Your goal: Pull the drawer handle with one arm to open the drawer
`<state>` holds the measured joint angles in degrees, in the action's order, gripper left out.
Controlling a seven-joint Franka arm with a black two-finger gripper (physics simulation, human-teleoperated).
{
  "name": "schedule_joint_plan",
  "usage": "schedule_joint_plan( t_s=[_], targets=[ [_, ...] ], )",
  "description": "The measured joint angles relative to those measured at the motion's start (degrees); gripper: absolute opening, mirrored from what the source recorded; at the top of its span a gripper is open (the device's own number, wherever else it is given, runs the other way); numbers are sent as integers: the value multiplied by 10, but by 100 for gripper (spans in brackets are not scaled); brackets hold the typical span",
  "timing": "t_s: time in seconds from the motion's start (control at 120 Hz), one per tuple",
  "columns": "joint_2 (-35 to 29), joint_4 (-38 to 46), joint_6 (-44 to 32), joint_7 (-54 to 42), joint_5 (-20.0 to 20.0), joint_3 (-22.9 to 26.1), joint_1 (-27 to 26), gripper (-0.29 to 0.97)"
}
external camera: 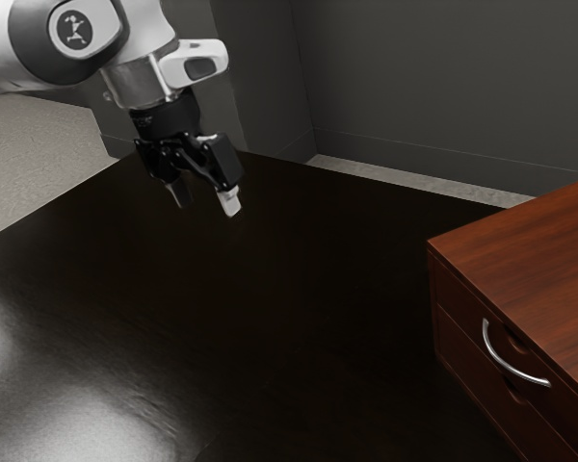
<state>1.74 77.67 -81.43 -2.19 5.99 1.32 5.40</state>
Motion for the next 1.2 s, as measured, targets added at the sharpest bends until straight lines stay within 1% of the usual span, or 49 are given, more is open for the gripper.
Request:
schedule_joint_plan(
  t_s=[0.2, 0.258, 0.292, 0.333, 0.383, 0.442, 0.475, 0.508, 0.55, 0.6, 0.667, 0.708, 0.742, 0.808, 0.842, 0.892, 1.0, 1.2],
  targets=[
    [2, -4, -30, 5, 0, -2, 34, 66],
    [2, 1, -35, 14, 0, -10, 32, 66],
    [2, 4, -37, 22, 1, -27, 17, 66],
    [2, 11, -40, 36, 2, -69, -28, 66],
    [2, 22, -44, 56, 13, -140, -107, 66],
    [2, 49, -55, 84, 34, -253, -239, 66],
    [1, 63, -64, 100, 46, -304, -305, 66],
    [2, 75, -72, 118, 58, -333, -351, 65],
    [1, 90, -84, 141, 72, -346, -390, 65],
    [-10, 116, -103, 168, 84, -331, -412, 65],
    [-31, 144, -125, 200, 93, -205, -337, 65],
    [-60, 186, -146, 220, 96, -133, -294, 64],
    [-74, 207, -162, 234, 97, -99, -269, 64],
    [-86, 226, -192, 263, 100, -61, -215, 64],
    [-88, 232, -208, 279, 101, -49, -201, 64],
    [-89, 249, -240, 303, 102, -41, -195, 63],
    [-88, 277, -314, 354, 103, -32, -193, 63],
    [-61, 282, -418, 436, 105, -15, -197, 62]
  ],
)
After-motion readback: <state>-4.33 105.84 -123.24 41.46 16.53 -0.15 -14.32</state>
